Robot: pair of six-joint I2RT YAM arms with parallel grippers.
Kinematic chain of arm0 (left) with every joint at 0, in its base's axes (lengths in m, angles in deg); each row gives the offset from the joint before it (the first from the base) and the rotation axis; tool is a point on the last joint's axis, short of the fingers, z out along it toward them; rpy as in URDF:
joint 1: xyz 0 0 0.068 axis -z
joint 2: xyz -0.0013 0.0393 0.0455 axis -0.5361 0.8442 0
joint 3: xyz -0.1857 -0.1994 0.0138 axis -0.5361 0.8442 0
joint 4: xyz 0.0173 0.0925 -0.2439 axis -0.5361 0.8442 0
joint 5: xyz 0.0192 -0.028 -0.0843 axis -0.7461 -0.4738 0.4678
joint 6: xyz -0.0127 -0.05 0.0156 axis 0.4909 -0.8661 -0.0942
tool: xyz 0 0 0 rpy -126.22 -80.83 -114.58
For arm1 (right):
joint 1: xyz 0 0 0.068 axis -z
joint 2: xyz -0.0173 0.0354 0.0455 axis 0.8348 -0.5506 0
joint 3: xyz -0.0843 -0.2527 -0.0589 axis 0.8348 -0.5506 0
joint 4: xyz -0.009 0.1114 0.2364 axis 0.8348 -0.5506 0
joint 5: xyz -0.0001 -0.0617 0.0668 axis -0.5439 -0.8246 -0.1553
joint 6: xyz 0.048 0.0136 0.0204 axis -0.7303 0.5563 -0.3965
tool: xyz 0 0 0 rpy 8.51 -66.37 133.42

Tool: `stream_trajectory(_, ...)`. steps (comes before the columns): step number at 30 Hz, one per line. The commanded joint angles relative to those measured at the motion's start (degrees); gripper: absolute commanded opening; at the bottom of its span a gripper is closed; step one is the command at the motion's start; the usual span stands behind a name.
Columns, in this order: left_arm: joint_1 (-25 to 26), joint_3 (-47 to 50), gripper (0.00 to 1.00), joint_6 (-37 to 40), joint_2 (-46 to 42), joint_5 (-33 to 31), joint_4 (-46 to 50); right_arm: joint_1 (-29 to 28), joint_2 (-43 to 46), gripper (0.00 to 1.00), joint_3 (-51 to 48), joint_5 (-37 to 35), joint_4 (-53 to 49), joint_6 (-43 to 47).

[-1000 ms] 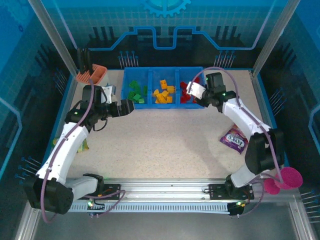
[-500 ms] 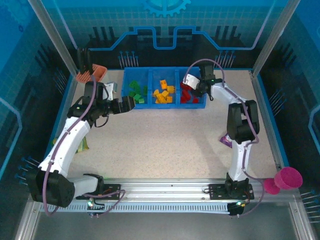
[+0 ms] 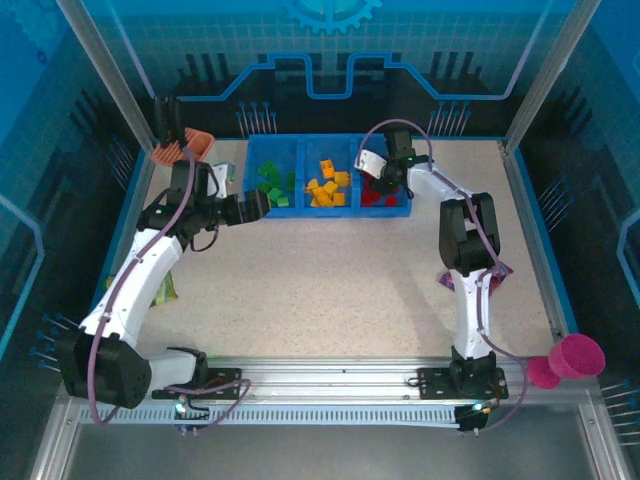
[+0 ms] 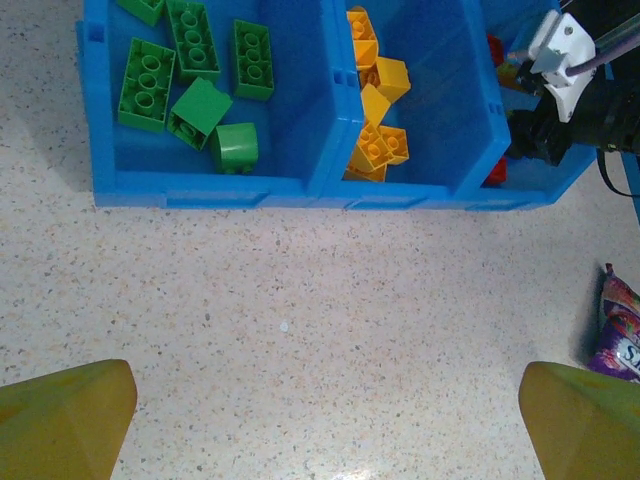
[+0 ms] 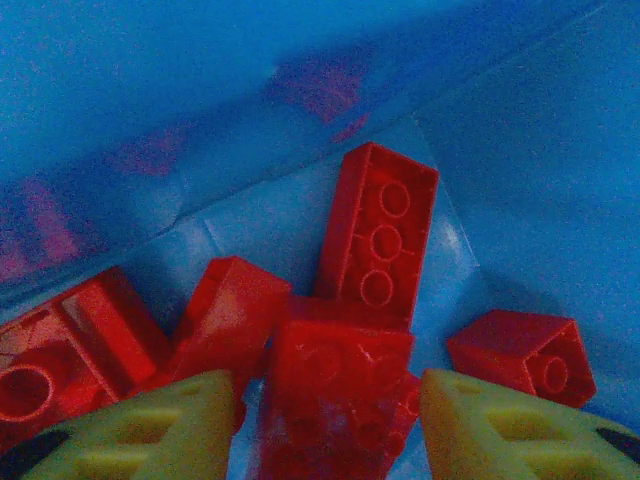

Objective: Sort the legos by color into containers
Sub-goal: Place the lego in the container, then reset both arms

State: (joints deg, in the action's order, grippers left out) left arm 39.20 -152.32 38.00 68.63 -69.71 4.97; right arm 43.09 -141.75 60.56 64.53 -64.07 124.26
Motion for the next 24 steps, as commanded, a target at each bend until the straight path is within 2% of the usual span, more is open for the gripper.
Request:
stream_trajectory(1, -0.7, -1.9, 0.99, -0.7, 0.4, -1.2, -0.4, -0.9, 5.7, 0.56, -1.0, 0.2, -0.4, -0.6)
stream_trajectory(5, -0.7, -2.2, 0.99, -1.1, 0.3, -1.9, -1.4, -0.9, 9.9, 0.58, -3.1, 0.4, -0.3, -1.3)
stream_trajectory(7, -0.7, -2.0, 0.99, -0.2, -0.1, -5.4, -2.4, -0.9, 12.5, 0.62, -4.1, 0.2, -0.3, -2.8)
stream_trajectory(9, -0.7, -1.1, 0.99, 2.2, -0.4, -11.3, -4.3, -1.0, 15.5, 0.75, -5.6, 0.2, -0.1, -5.8)
stream_trajectory(10, -0.7, -0.3, 0.99, 3.1, -0.4, -16.3, -5.7, -1.1, 17.7, 0.93, -6.8, 0.5, 0.1, -7.5)
stream_trajectory(11, -0.8, 1.1, 0.99, 3.3, -0.4, -20.5, -7.4, -1.4, 19.9, 1.00, -8.5, 0.4, 0.9, -9.3)
stream_trajectory(13, -0.9, 6.4, 0.99, 5.6, -0.7, -27.5, -14.1, -2.1, 26.3, 1.00, -15.2, -1.1, 4.7, -13.9)
stream_trajectory(18, -1.3, 20.5, 1.00, 15.8, 0.5, -37.0, -31.0, -2.2, 41.8, 1.00, -34.0, -5.9, 14.1, -30.4)
stream_trajectory(20, -1.8, 24.1, 1.00, 17.8, 2.0, -37.2, -37.3, -2.4, 47.7, 1.00, -42.3, -6.4, 19.2, -36.0)
stream_trajectory(24, -3.7, 31.1, 0.99, 17.5, 6.5, -30.3, -55.7, -1.9, 57.6, 1.00, -59.5, -9.1, 31.3, -42.1)
